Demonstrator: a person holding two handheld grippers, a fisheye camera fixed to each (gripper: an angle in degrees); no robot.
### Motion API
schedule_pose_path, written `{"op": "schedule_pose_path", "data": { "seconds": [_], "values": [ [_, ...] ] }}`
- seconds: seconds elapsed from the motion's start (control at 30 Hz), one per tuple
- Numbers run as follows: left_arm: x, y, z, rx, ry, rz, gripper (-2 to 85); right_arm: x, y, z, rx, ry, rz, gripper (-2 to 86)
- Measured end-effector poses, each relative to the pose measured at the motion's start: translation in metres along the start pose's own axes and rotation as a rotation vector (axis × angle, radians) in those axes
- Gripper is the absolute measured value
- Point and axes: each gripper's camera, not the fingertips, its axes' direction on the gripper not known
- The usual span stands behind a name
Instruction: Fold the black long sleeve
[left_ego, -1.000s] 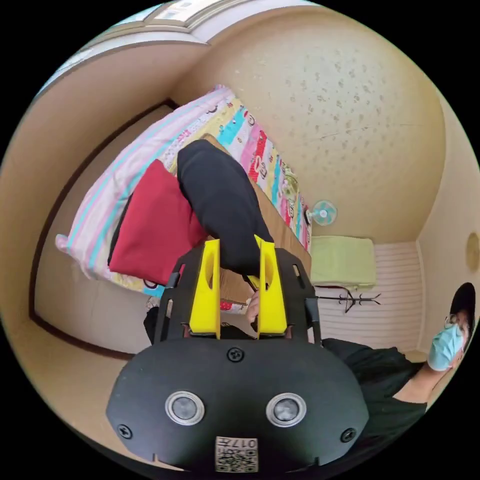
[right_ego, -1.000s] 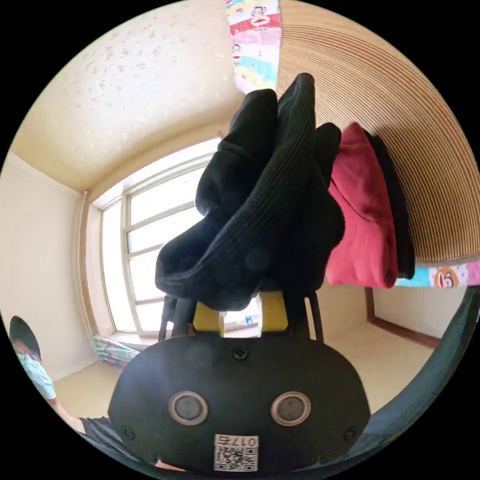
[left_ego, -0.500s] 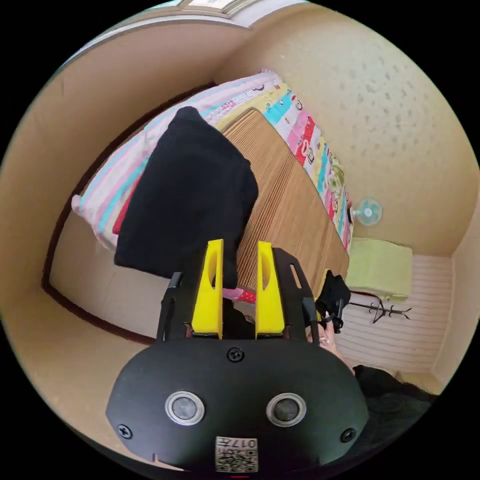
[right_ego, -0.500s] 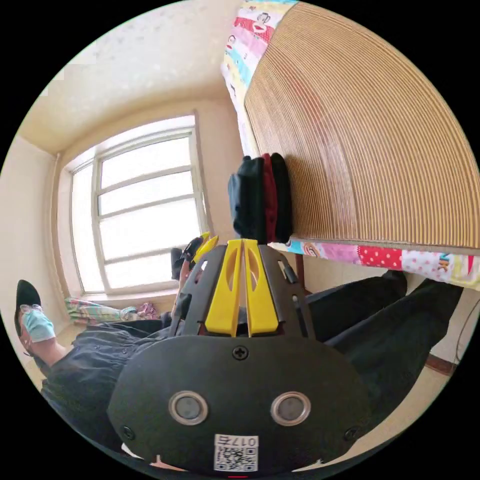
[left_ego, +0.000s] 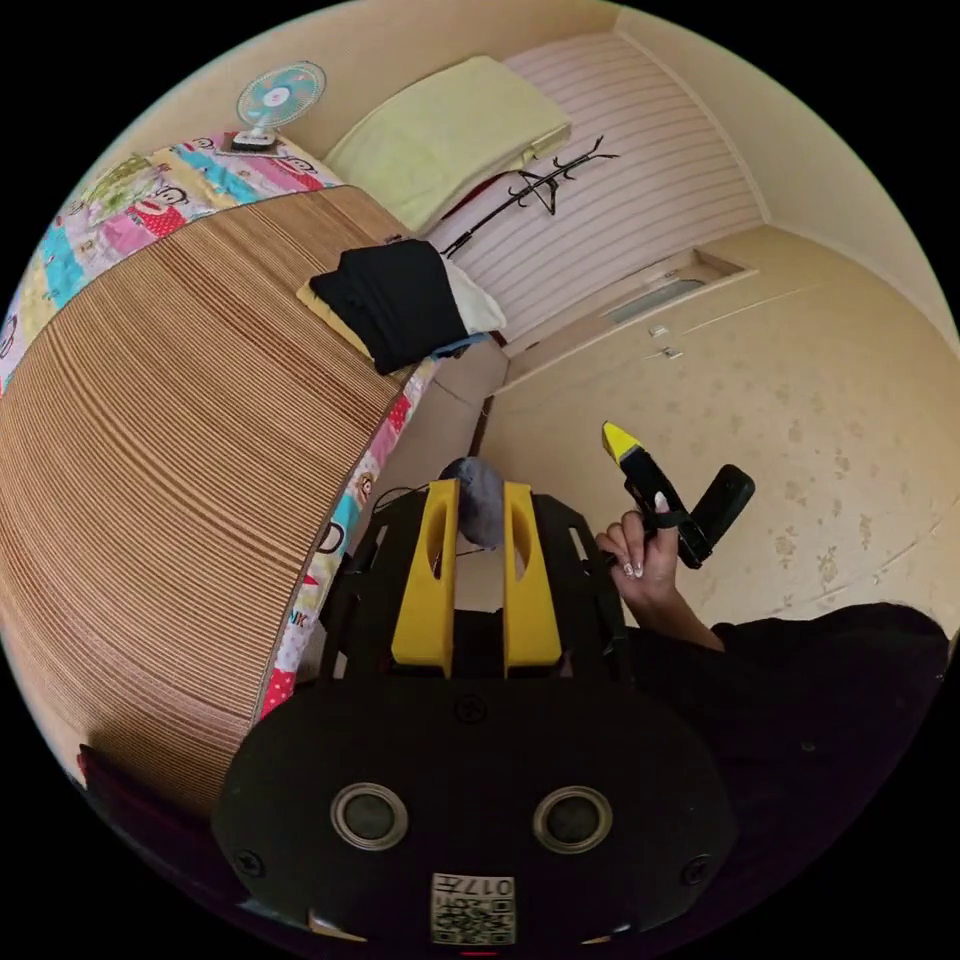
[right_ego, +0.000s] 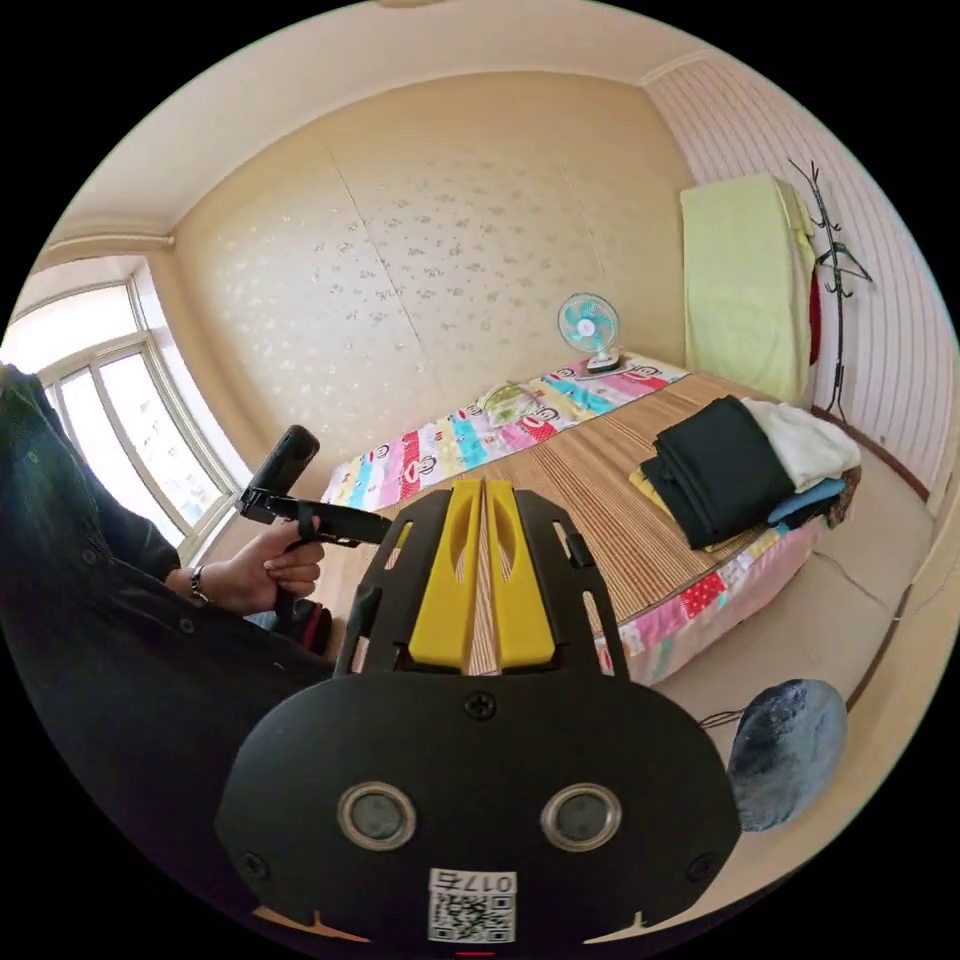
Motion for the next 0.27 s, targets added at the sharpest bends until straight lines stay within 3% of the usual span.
{"op": "schedule_pose_path", "data": {
  "seconds": [0.13,0.27],
  "values": [
    [0.018,-0.002,0.023,0.046,-0.086,0.150,5.4,0.009,-0.009,0.014,-0.017,0.082,-0.024,0.5],
    [0.000,0.007,0.024,0.226,-0.187,0.175,0.2,0.057,-0.052,0.078,-0.273,0.071,0.088,1.1]
  ]
}}
